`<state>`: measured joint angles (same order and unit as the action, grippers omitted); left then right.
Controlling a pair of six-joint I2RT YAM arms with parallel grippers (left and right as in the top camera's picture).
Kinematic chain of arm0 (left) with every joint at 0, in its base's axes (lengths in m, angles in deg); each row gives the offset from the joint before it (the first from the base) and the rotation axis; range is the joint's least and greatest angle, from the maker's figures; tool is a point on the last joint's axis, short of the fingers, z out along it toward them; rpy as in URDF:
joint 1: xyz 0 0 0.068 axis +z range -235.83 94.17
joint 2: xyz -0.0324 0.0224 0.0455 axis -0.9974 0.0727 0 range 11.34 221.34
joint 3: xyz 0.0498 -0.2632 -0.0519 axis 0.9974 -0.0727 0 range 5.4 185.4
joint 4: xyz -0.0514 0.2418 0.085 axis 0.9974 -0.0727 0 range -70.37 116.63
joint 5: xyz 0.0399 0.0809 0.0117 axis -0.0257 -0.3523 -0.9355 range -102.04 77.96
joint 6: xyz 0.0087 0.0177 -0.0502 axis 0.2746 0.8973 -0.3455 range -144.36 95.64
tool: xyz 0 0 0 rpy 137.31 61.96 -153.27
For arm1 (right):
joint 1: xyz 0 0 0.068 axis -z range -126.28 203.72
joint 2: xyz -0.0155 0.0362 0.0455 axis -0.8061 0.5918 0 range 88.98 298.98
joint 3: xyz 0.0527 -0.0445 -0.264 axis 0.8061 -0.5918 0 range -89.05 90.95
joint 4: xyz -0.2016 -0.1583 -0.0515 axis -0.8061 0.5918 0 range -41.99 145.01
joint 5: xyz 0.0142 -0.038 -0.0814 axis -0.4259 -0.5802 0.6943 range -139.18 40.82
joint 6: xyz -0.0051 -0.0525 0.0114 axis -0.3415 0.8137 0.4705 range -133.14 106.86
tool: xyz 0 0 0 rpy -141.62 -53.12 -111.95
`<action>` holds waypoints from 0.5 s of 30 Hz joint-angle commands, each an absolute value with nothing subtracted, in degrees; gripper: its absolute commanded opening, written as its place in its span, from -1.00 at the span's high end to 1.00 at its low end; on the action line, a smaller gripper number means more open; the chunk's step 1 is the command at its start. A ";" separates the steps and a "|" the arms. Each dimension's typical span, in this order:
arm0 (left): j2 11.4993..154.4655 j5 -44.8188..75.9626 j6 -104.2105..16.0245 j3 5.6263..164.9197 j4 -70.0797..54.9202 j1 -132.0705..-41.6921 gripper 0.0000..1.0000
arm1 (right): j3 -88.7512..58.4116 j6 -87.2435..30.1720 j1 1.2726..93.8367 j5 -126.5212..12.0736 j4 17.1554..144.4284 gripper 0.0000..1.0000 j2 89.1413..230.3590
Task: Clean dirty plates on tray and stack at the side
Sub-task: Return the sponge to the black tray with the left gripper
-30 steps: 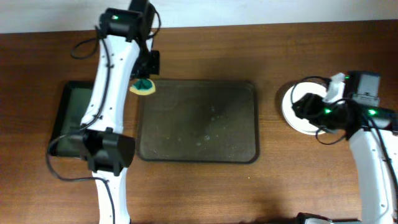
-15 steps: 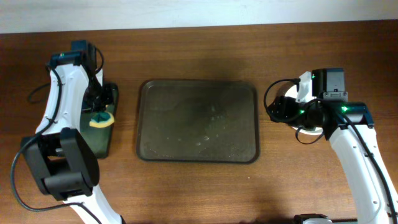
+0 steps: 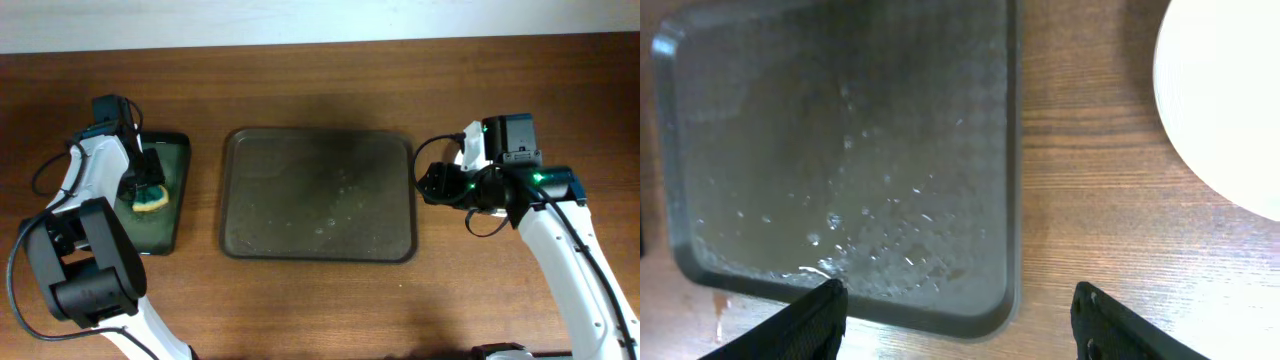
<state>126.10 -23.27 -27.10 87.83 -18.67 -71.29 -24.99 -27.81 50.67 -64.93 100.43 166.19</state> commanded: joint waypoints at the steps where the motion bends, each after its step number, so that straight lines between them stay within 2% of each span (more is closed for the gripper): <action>1: 121.99 -22.57 -20.94 90.30 -19.70 -73.76 -0.15 | -26.20 -26.18 50.19 -60.27 99.38 -0.45 167.15; 4: 113.53 -21.69 -19.51 92.35 -19.68 -77.73 -0.34 | -26.20 -22.57 50.17 -61.61 95.60 -0.44 173.27; 5: 111.58 -20.36 -19.51 92.35 -19.68 -78.89 -0.46 | -26.20 -22.33 50.12 -61.61 94.68 -0.44 175.54; 6: 109.64 -18.07 -19.51 92.35 -19.92 -80.29 -0.50 | -26.17 -21.76 49.84 -61.93 93.39 -0.38 179.10; 11: 108.24 -13.87 -19.54 92.33 -23.17 -85.91 -0.52 | -26.17 -21.30 49.18 -62.46 91.69 -0.12 188.87; 15: 108.24 -13.89 -19.54 92.33 -22.93 -88.36 -0.56 | -26.70 -21.28 49.18 -62.41 91.64 -0.12 190.45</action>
